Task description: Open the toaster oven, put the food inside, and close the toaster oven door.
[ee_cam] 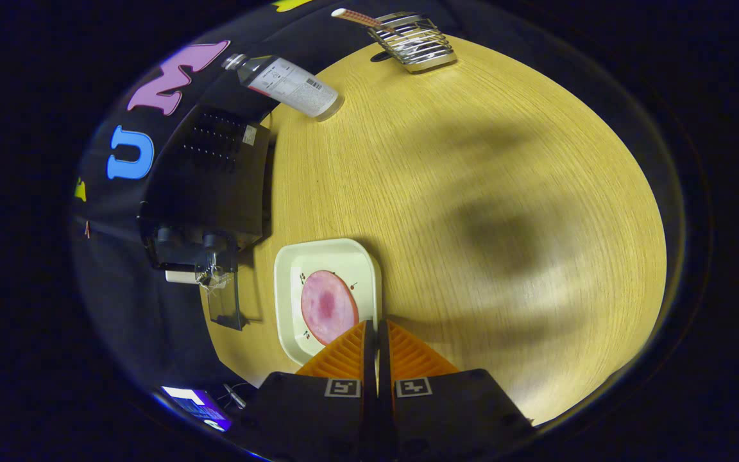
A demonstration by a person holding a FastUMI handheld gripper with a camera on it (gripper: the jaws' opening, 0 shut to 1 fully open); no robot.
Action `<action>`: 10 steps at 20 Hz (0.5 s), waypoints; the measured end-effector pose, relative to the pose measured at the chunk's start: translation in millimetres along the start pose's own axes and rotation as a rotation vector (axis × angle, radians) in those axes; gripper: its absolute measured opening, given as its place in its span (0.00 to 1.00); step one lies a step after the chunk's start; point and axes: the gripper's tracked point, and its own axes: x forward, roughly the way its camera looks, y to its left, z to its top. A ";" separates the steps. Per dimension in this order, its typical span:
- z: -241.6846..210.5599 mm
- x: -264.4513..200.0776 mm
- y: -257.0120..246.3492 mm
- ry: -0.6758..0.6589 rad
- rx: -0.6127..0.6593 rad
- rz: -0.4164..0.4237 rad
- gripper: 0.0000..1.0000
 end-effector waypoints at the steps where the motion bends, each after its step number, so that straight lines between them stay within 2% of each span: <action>1: -5.2 -3.1 3.5 -0.006 0.013 0.016 0.06; 6: -27.9 -18.9 38.9 -0.064 0.143 0.120 0.05; 10: -55.2 -28.0 65.0 -0.102 0.175 0.135 0.05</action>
